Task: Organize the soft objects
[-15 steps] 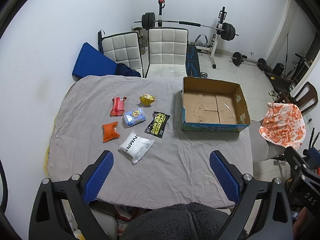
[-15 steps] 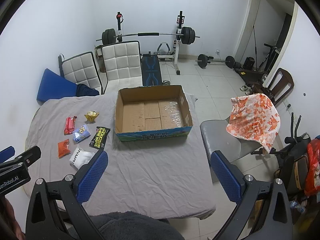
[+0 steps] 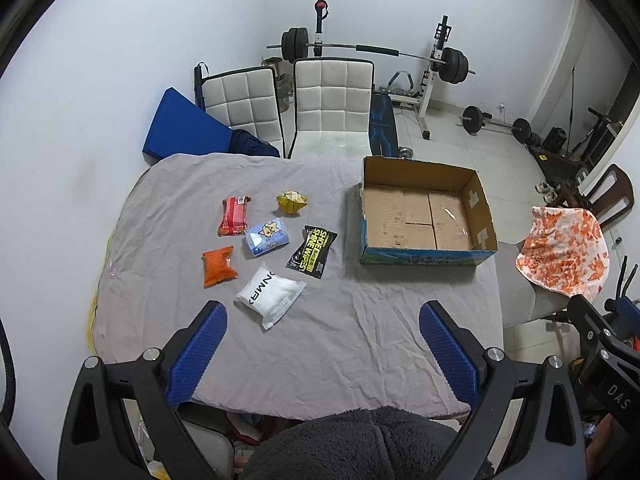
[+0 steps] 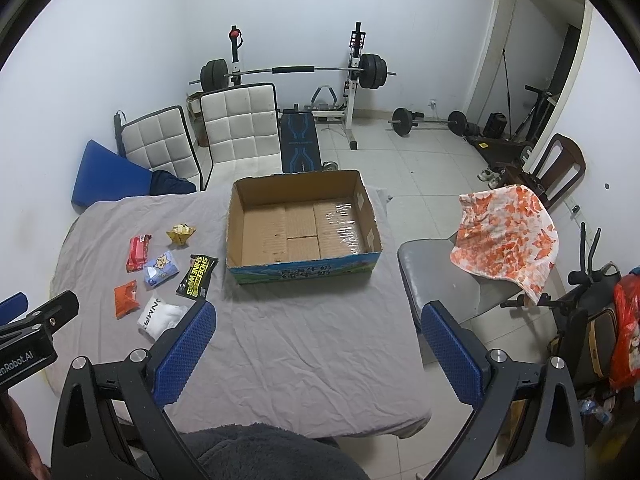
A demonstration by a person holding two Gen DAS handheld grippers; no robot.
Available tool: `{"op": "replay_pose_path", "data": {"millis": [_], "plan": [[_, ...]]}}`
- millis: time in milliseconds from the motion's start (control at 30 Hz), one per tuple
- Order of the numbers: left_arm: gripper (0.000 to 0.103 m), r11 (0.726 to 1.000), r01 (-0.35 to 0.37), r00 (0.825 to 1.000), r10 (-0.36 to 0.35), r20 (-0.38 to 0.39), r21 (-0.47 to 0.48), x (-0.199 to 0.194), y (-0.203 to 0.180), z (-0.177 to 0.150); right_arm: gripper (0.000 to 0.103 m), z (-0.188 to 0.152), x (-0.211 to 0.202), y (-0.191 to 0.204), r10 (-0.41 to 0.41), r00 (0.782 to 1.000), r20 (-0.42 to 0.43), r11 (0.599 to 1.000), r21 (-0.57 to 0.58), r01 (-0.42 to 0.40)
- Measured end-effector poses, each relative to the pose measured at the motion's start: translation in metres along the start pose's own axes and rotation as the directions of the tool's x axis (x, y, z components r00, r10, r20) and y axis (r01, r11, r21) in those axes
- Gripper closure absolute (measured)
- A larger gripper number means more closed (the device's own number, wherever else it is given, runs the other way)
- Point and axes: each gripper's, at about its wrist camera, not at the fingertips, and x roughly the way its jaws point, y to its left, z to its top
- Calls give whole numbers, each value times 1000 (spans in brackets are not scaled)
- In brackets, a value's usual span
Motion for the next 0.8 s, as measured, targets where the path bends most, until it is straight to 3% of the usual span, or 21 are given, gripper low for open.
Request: {"op": "replay_pose_path", "data": {"millis": [800], "plan": [[4, 1000, 9, 999, -9, 31, -8, -7, -1, 1, 0, 9, -6, -5, -12, 999, 49, 1000, -10, 12]]}}
